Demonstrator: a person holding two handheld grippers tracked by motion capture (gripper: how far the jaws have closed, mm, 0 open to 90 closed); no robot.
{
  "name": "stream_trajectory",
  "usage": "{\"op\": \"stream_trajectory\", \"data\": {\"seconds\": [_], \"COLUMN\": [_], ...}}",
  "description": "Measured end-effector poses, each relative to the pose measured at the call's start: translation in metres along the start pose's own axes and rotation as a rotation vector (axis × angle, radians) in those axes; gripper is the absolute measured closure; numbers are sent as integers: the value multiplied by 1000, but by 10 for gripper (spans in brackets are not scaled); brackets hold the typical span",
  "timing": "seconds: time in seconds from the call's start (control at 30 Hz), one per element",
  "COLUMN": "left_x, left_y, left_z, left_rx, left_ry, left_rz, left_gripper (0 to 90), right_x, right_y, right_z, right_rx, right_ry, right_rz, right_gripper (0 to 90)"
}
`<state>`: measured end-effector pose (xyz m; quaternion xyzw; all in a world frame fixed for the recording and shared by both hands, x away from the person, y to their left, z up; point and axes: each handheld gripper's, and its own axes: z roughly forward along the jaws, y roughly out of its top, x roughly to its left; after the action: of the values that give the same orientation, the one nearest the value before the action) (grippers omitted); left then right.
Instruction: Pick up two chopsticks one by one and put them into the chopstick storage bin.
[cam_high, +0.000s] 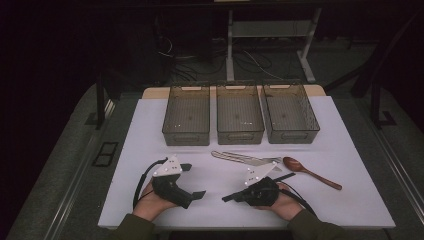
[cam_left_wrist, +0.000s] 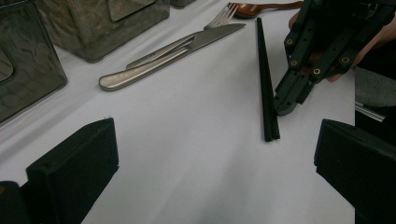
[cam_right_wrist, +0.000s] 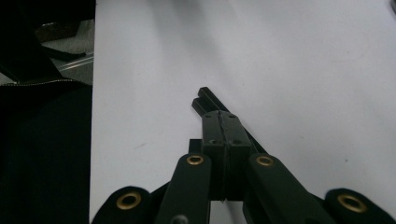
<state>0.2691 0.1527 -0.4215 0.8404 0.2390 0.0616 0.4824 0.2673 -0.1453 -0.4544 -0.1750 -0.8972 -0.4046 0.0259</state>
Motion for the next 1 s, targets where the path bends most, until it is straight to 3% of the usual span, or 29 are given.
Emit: {"op": "stream_trajectory", "data": {"seconds": [0.1,0.17,0.27,0.47,0.5,0.67,1.0], "left_x": [-1,-1,-1,0,-1,-1,-1], "left_y": [0,0,0,0,0,0,-1], "left_z": [0,0,0,0,0,0,1], "left_rx": [-1,-1,2,4,8,9,19], "left_ry": [0,-1,-2,-4,-3,-3,-2], "left_rz": [0,1,2,14,10,12,20], "left_gripper": [0,0,0,0,0,0,0], "right_x": [-1,-4,-4,-7,-5,-5,-4], "right_y": [2,4,8,12,13,15,15], "right_z": [2,4,8,13,14,17,-5], "right_rx": [0,8,3,3,-3,-8,-68], "right_ry": [-3,-14,-6,-12,-3,-2,-2], "right_rz": [-8,-45,-27,-44,-24,-39,-3], "right_gripper": [900,900,900,900,900,900,866]}}
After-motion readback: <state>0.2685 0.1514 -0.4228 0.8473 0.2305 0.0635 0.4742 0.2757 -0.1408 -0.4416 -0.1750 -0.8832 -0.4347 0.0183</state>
